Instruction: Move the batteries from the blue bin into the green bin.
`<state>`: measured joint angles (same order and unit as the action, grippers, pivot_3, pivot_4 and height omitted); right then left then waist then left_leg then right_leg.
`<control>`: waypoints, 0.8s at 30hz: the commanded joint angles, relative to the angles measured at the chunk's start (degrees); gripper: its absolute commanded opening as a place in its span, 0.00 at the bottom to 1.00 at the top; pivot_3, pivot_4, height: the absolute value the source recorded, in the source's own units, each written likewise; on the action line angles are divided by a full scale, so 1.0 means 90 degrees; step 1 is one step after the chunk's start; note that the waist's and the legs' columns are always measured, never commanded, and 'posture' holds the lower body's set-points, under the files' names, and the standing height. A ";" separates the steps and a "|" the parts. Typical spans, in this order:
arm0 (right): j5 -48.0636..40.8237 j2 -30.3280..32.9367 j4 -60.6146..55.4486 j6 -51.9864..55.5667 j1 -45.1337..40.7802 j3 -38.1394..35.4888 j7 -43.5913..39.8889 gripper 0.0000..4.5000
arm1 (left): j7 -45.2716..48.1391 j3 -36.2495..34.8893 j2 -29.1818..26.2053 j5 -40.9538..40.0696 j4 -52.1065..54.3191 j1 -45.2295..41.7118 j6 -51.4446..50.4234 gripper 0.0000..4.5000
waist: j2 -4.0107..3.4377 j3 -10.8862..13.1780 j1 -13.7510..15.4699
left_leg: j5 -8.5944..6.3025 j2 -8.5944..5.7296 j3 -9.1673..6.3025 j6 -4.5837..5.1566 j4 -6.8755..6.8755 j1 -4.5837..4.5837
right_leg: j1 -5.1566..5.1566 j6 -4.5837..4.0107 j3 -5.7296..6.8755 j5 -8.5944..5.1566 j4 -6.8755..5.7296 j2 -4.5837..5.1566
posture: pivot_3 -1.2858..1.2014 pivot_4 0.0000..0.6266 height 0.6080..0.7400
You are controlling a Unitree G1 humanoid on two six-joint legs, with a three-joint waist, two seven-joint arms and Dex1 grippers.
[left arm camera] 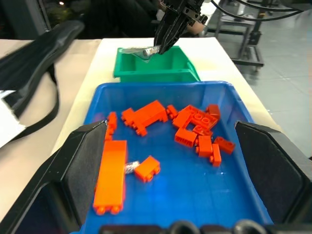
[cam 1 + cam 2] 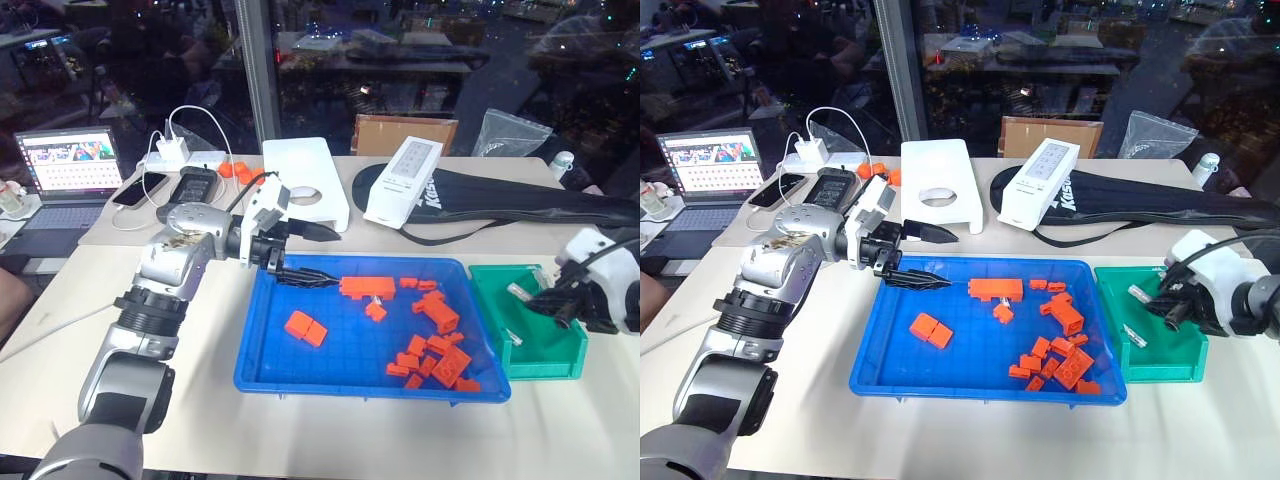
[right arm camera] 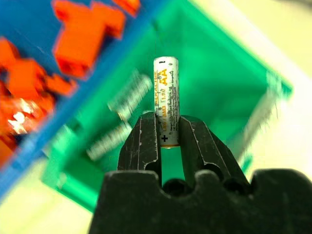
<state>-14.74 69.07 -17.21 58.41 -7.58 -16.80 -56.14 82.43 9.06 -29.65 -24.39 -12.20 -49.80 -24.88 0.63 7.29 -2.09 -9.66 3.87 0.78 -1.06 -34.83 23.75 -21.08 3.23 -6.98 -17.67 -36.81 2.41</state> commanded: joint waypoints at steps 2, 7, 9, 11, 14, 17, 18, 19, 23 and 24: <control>0.0041 -0.0014 0.0032 -0.0072 0.0037 -0.0351 0.0326 0.28 | 0.0070 -0.0059 -0.0061 0.0035 0.0082 -0.0136 0.0145 1.00 | -0.0002 0.0000 -0.0014 | 0.0000 0.0000 -0.0001 0.0000 0.0000 0.0000 | 0.0001 0.0001 0.0001 0.0000 0.0000 0.0000 | 0.52 0.24 0.79; -0.0051 0.0141 -0.0029 -0.0059 -0.0292 -0.0254 0.0461 0.63 | 0.0008 -0.0103 -0.0145 0.0044 0.0164 -0.0040 0.0104 1.00 | -0.0007 -0.0003 -0.0005 | 0.0000 -0.0002 -0.0001 0.0000 0.0000 0.0004 | 0.0002 0.0001 0.0001 0.0000 0.0004 0.0001 | 0.52 0.24 0.79; -0.0161 0.0039 -0.0178 -0.0171 -0.0834 0.0097 0.0515 0.76 | -0.0061 -0.0091 -0.0205 0.0143 0.0108 -0.0022 0.0139 1.00 | -0.0009 -0.0003 -0.0021 | 0.0000 -0.0001 -0.0001 0.0000 0.0001 0.0003 | 0.0002 0.0001 0.0002 0.0000 0.0005 0.0001 | 0.52 0.24 0.79; -0.0347 -0.0397 -0.0440 -0.0235 -0.1500 0.0648 0.0551 0.76 | -0.0166 0.0009 -0.0278 0.0384 0.0001 0.0014 0.0300 1.00 | -0.0014 0.0001 -0.0075 | 0.0000 -0.0001 0.0003 0.0000 0.0001 0.0000 | -0.0001 0.0001 -0.0007 0.0000 0.0003 0.0001 | 0.52 0.24 0.79; -0.0512 -0.1123 -0.0684 -0.0193 -0.2278 0.1523 0.0582 0.76 | -0.0240 0.0039 -0.0369 0.0561 -0.0041 0.0095 0.0385 1.00 | -0.0006 0.0002 -0.0124 | 0.0000 0.0002 -0.0012 0.0000 0.0007 -0.0022 | 0.0009 -0.0001 -0.0008 0.0001 0.0004 -0.0015 | 0.52 0.24 0.79; -0.0350 -0.1742 -0.0459 -0.0284 -0.2807 0.2325 0.0672 0.76 | -0.0275 -0.0047 -0.0501 0.0557 0.0090 0.0202 0.0322 1.00 | -0.0010 0.0002 -0.0079 | 0.0000 0.0000 -0.0025 0.0000 0.0008 -0.0008 | 0.0007 -0.0001 -0.0002 0.0001 0.0002 -0.0018 | 0.52 0.24 0.79; -0.0272 -0.1907 -0.0342 -0.0369 -0.2925 0.2567 0.0687 0.76 | -0.0292 -0.0065 -0.0559 0.0563 0.0144 0.0250 0.0306 1.00 | -0.0012 0.0002 -0.0062 | 0.0000 0.0000 -0.0025 0.0000 0.0004 0.0002 | -0.0001 -0.0002 -0.0003 0.0001 0.0004 -0.0018 | 0.52 0.24 0.79; -0.0230 -0.2097 -0.0200 -0.0458 -0.3030 0.2752 0.0705 0.76 | -0.0308 -0.0075 -0.0615 0.0570 0.0196 0.0295 0.0292 1.00 | -0.0012 0.0002 -0.0032 | 0.0000 -0.0001 -0.0023 0.0000 0.0004 0.0009 | -0.0008 -0.0005 -0.0005 0.0003 0.0006 -0.0016 | 0.52 0.24 0.79; 0.0166 -0.2730 0.0647 -0.1159 -0.3437 0.3630 0.0583 0.76 | -0.0396 -0.0126 -0.0795 0.0530 0.0388 0.0470 0.0199 1.00 | -0.0012 0.0002 0.0054 | 0.0000 -0.0001 -0.0024 0.0000 0.0000 0.0018 | -0.0010 -0.0027 -0.0001 0.0015 0.0007 -0.0016 | 0.52 0.24 0.79; 0.0309 -0.2796 0.0888 -0.1356 -0.3545 0.3795 0.0522 0.76 | -0.0440 -0.0116 -0.0823 0.0554 0.0414 0.0499 0.0199 1.00 | -0.0012 0.0002 0.0078 | 0.0000 -0.0001 -0.0024 0.0000 0.0000 0.0019 | -0.0010 -0.0027 0.0000 0.0015 0.0005 -0.0016 | 0.52 0.24 0.79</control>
<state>-14.55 44.27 -12.26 50.86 -37.54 14.98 -50.23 79.28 9.51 -36.20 -19.15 -10.85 -45.23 -22.87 0.53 7.31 -1.39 -9.66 3.86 0.56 -1.06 -34.83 23.92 -21.17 2.99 -6.97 -17.54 -36.78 2.27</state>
